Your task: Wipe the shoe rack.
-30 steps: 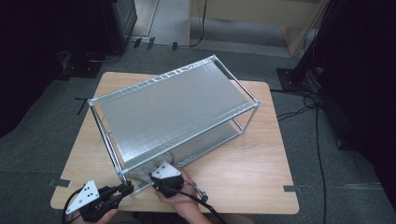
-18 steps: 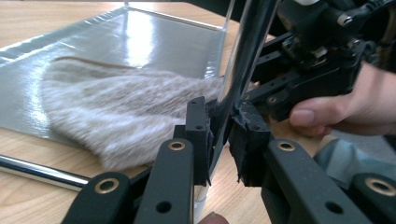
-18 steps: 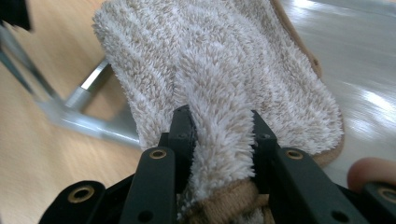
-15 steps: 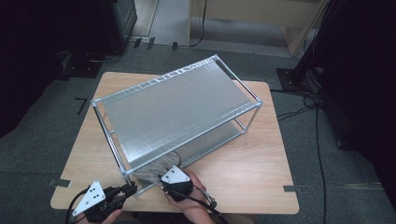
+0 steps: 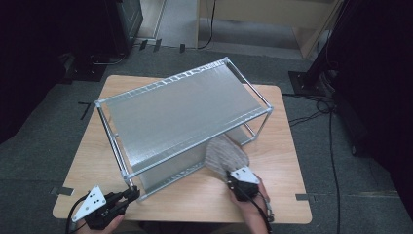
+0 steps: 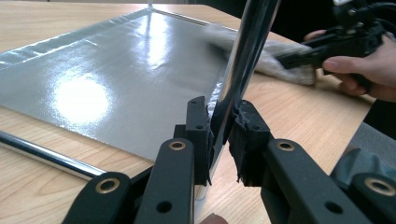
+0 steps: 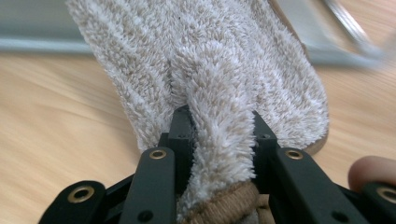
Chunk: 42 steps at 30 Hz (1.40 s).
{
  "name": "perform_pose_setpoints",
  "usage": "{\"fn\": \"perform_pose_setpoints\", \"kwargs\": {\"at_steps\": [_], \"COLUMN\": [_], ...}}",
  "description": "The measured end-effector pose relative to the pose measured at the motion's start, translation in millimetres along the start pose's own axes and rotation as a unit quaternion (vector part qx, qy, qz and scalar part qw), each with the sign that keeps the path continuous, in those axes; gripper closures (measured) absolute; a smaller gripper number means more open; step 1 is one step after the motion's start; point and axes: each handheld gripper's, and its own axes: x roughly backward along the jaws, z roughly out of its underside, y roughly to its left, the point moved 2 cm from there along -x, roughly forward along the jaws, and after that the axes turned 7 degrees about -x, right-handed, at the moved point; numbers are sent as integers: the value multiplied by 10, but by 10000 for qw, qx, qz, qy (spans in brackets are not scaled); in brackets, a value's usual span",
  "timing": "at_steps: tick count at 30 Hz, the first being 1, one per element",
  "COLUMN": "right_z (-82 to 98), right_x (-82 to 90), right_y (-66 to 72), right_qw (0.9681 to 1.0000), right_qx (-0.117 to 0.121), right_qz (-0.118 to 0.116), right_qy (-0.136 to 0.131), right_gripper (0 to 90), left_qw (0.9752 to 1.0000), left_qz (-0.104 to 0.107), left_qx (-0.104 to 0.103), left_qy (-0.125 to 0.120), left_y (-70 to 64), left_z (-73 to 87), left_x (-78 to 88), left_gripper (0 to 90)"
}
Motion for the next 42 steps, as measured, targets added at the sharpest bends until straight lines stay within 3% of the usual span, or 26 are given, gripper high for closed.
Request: {"fn": "perform_pose_setpoints", "kwargs": {"at_steps": [3, 5, 10, 14, 16, 17, 18, 19, 21, 24, 26, 28, 32, 34, 37, 38, 40, 42], "right_z": [117, 185, 300, 329, 315, 295, 235, 145, -10, -327, -494, -678, -975, -1033, -1064, -1070, -1083, -1120], "right_x": [159, 244, 384, 425, 439, 454, 491, 545, 633, 680, 620, 490, 122, -24, -184, -229, -282, -342], "right_y": [-377, -549, -797, -874, -876, -866, -864, -859, -854, -845, -831, -836, -933, -995, -1052, -1062, -1039, -1006], "right_qw": [9984, 9961, 9903, 9865, 9870, 9859, 9849, 9833, 9825, 9813, 9811, 9816, 9792, 9772, 9737, 9717, 9706, 9716], "right_qx": [-426, -641, -951, -1165, -1162, -1243, -1303, -1359, -1448, -1477, -1350, -1258, -1597, -1750, -1952, -2055, -2088, -2027], "right_qz": [372, 592, 996, 1129, 1106, 1121, 1139, 1190, 1016, 600, 659, 759, 687, 646, 620, 507, 447, 446], "right_qy": [76, 129, 179, 207, 94, 68, -43, -207, -589, -1077, -1223, -1217, -1049, -1010, -999, -1051, -1108, -1135], "right_gripper": [701, 701, 702, 691, 588, 486, 318, 262, 276, 391, 455, 505, 558, 601, 740, 803, 813, 817], "left_qw": [10000, 10000, 10000, 9999, 9999, 9999, 9999, 9999, 9999, 9999, 9999, 9999, 9998, 9998, 9997, 9997, 9997, 9996], "left_qz": [-19, -39, -74, -109, -124, -130, -122, -123, -126, -127, -132, -135, -146, -160, -179, -172, -180, -204], "left_qx": [25, 13, 21, 45, 60, 64, 82, 73, 85, 83, 89, 92, 116, 134, 135, 139, 143, 172], "left_qy": [-10, 0, 5, -6, -7, -15, -23, -16, -24, -29, -29, -32, -41, -45, -45, -43, -37, -49], "left_y": [18, 30, 53, 78, 83, 88, 88, 90, 88, 89, 89, 85, 85, 87, 85, 86, 94, 116], "left_z": [2, 3, 5, 9, 13, 15, 17, 19, 20, 19, 18, 18, 25, 28, 30, 32, 34, 39], "left_x": [7, 13, 26, 44, 51, 56, 60, 64, 64, 61, 59, 60, 73, 79, 89, 93, 102, 117], "left_gripper": [783, 783, 784, 783, 783, 782, 782, 782, 782, 782, 781, 782, 781, 781, 780, 780, 780, 780]}}
